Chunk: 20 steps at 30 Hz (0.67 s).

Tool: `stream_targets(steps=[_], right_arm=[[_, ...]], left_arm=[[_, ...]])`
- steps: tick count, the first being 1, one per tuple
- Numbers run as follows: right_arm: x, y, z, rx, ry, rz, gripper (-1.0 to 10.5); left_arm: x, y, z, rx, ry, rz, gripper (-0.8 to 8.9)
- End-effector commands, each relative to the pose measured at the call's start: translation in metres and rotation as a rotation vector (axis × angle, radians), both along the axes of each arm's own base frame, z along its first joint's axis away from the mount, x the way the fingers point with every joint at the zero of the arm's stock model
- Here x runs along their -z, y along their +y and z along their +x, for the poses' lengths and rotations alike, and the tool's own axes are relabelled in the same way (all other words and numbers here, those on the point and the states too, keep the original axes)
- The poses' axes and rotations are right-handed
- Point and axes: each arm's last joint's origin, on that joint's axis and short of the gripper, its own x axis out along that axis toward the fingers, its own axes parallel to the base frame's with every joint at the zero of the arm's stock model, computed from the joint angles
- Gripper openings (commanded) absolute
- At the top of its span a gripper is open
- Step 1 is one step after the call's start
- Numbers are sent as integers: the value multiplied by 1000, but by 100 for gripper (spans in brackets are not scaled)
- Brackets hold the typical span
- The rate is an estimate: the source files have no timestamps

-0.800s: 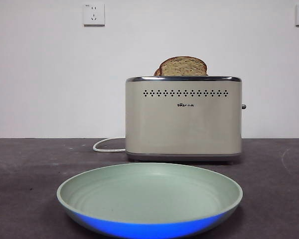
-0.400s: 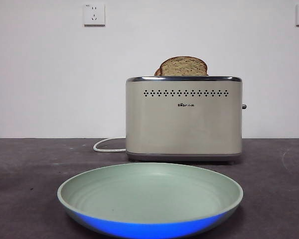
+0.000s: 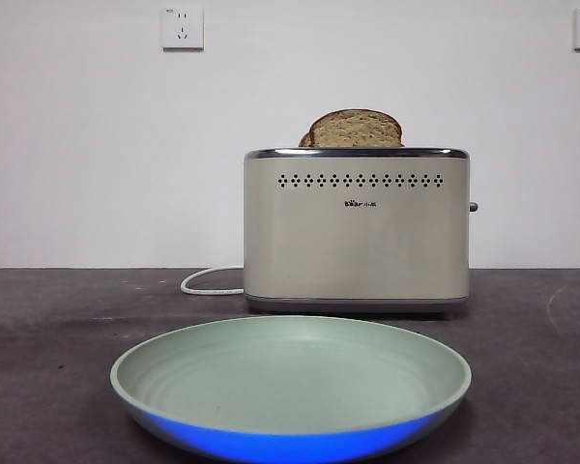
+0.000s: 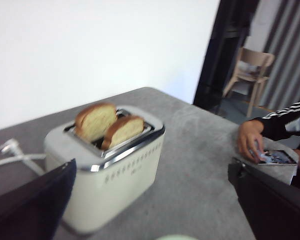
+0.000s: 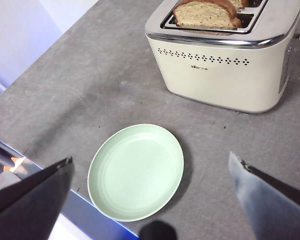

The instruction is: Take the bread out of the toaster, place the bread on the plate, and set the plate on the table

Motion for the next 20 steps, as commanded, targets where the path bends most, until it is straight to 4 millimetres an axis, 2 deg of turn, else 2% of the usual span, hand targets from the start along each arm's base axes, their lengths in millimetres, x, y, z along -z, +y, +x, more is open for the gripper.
stream_targets(steps=[1, 11, 16, 20], right_arm=[[0, 1, 3, -2, 5, -1, 599], [1, 1, 6, -3, 21, -3, 599], [2, 1, 6, -1, 27, -5, 599], [2, 1, 6, -2, 33, -6, 599]], left_arm=[[5, -17, 32, 58, -17, 31, 566], [18, -91, 132, 99, -86, 193, 565], [32, -125, 171, 142, -69, 225, 565], [51, -151, 193, 185, -76, 258, 562]])
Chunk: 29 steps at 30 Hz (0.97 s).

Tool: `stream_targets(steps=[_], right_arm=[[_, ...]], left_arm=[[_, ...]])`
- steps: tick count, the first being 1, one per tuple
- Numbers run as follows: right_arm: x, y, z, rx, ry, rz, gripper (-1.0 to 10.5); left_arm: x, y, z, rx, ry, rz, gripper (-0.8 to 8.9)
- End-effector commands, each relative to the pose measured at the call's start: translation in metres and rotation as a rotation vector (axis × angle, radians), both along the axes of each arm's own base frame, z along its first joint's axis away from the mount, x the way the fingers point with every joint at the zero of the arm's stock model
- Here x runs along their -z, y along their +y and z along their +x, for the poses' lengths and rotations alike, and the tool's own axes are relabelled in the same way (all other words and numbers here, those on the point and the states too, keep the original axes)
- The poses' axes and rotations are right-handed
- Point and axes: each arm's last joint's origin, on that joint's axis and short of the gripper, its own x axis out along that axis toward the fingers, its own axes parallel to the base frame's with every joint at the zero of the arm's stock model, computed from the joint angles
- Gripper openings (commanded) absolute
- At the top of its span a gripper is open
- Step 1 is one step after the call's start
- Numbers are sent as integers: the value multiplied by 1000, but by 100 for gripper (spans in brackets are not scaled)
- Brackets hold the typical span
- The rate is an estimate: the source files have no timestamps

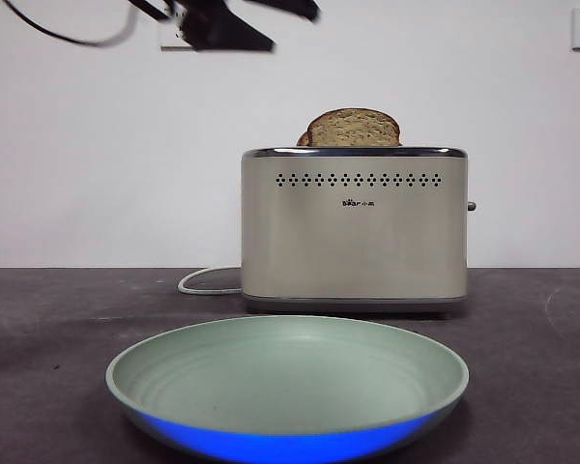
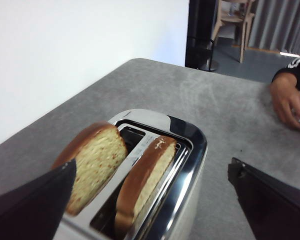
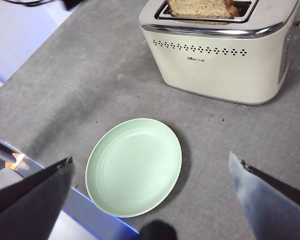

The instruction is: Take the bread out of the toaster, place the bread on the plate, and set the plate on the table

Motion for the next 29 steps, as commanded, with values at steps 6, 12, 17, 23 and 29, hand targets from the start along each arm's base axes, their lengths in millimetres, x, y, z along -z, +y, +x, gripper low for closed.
stream_targets(steps=[6, 12, 17, 23, 29], right_arm=[[0, 0, -1, -1, 5, -2, 599], [0, 0, -1, -2, 5, -2, 599], [0, 0, -1, -2, 5, -2, 598], [0, 0, -1, -1, 7, -2, 598], [1, 0, -1, 0, 10, -3, 598]], left_arm=[[44, -38, 23, 23, -3, 68, 560], [59, -48, 26, -2, 8, 108, 307], [59, -49, 25, -20, 5, 116, -20], [60, -48, 25, -19, 21, 126, -9], [48, -46, 25, -38, -25, 101, -9]])
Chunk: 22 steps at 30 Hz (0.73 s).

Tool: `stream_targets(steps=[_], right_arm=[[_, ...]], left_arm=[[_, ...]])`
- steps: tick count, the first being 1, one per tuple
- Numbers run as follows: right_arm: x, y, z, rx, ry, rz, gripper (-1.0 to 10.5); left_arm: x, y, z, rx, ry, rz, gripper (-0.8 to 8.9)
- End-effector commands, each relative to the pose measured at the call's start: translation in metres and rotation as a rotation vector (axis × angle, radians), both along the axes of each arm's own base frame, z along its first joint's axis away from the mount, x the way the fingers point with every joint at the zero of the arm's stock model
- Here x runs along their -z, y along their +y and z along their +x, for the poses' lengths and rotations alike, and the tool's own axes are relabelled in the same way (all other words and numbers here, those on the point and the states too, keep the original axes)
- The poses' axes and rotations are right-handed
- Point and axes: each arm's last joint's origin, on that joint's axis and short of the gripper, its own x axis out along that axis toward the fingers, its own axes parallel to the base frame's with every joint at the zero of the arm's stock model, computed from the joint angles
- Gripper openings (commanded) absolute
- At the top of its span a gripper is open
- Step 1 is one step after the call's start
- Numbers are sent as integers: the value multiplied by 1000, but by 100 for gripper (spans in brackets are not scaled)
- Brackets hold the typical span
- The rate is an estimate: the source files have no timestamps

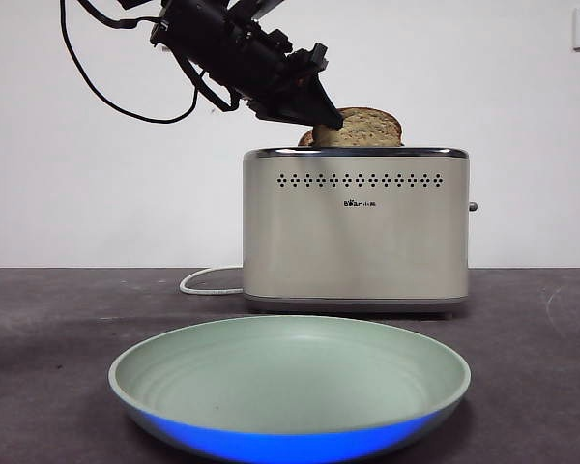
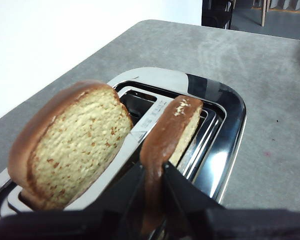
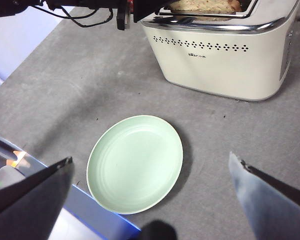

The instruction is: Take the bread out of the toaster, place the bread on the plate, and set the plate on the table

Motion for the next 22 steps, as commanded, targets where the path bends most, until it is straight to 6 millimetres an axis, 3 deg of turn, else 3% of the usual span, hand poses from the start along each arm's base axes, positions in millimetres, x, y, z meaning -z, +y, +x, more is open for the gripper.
stream_targets(steps=[1, 5, 12, 18, 22], right_arm=[[0, 0, 0, 1, -2, -3, 598], [0, 0, 0, 1, -2, -4, 598], [0, 0, 1, 0, 1, -7, 598], [1, 1, 5, -1, 14, -8, 598], [2, 2, 11, 0, 34, -10, 598]], left_arm=[[-10, 0, -1, 5, -30, -11, -9], [-33, 1, -1, 0, -41, -15, -9], [-95, 6, -12, 1, -77, -36, -8], [-142, 26, -45, -10, -104, -68, -7], [-168, 50, -76, -27, -92, -69, -6]])
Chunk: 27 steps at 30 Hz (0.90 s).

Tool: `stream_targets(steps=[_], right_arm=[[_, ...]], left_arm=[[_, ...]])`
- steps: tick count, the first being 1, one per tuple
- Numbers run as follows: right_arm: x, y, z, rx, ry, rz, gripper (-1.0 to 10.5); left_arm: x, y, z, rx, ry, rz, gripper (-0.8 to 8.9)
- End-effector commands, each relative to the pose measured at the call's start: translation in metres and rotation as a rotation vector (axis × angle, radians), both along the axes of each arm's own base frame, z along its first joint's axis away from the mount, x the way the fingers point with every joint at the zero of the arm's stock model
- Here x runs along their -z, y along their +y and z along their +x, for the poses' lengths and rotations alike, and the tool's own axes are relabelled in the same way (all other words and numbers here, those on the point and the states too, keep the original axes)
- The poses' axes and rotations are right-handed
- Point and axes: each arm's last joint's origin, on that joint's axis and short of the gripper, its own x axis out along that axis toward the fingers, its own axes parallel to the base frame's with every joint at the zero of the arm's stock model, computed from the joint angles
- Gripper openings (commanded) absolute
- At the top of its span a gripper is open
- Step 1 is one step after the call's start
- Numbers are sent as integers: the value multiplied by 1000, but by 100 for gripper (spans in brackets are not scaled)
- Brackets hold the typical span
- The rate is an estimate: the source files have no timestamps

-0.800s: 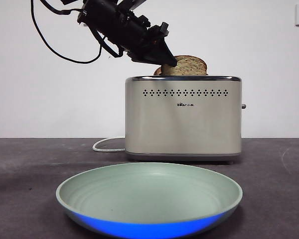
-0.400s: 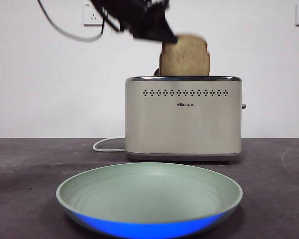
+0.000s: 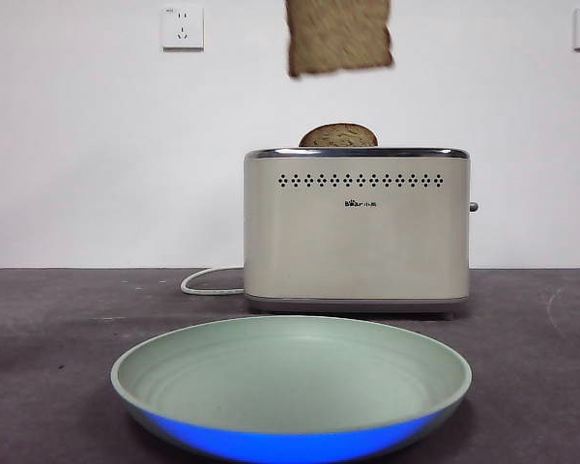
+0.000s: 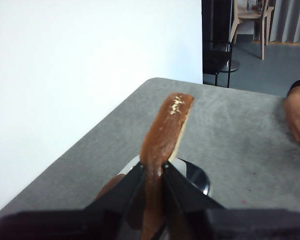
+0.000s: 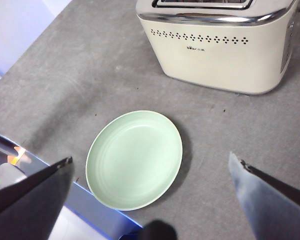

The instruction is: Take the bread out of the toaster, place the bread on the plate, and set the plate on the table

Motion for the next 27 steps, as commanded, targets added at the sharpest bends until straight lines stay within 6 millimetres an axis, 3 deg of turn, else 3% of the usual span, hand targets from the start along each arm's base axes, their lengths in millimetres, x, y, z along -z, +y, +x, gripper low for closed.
stream_targets(steps=[1, 8, 17, 21, 27], right_arm=[[0, 1, 5, -1, 4, -4, 598], [6, 3, 20, -2, 65, -13, 597], [24, 9, 60, -8, 214, -38, 595], [36, 11, 79, -9, 283, -47, 594], [62, 25, 109, -55, 390, -71, 593]], left_arm=[[-17, 18, -21, -20, 11, -2, -5], [-41, 53, -80, -38, 67, 45, -5], [-44, 85, -139, -32, 124, 97, -4], [-30, 97, -165, -31, 141, 83, -4], [23, 115, -197, -51, 212, 51, -5]])
